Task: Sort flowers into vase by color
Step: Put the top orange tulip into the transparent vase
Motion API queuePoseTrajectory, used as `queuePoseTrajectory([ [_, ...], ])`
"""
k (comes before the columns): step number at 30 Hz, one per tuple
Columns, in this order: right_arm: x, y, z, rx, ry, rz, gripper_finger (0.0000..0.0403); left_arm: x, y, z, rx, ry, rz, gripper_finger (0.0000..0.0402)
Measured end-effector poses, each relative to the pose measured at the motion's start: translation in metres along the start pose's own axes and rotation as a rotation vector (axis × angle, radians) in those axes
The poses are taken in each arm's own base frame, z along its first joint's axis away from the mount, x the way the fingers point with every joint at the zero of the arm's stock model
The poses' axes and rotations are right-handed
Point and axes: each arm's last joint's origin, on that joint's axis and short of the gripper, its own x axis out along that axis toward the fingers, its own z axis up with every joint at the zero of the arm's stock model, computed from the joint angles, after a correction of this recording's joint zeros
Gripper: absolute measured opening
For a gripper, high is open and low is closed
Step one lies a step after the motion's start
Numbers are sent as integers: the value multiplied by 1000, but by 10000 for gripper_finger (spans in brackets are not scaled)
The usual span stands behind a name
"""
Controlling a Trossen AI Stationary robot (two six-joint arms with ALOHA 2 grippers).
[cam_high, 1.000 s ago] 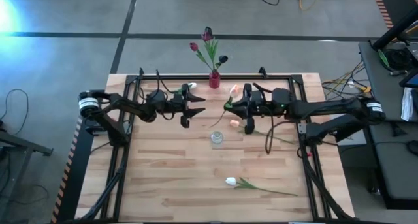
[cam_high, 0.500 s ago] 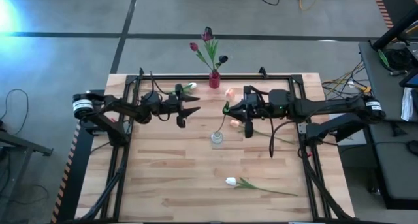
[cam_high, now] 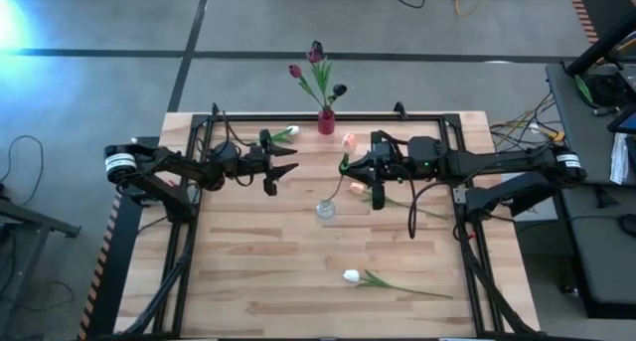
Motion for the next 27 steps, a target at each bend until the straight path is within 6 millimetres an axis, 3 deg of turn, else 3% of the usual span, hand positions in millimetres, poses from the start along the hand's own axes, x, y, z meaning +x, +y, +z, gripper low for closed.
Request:
queuePoseTrajectory([
  [12,2,0,1,0,2,-10,13,0,0,0,4,0,-1,97],
  [21,28,-5,-18,-51,59,-69,15,0,0,0,17,1,6,76],
  [27,44,-6,-22,-91,96,-71,69,0,0,0,18,1,12,75],
])
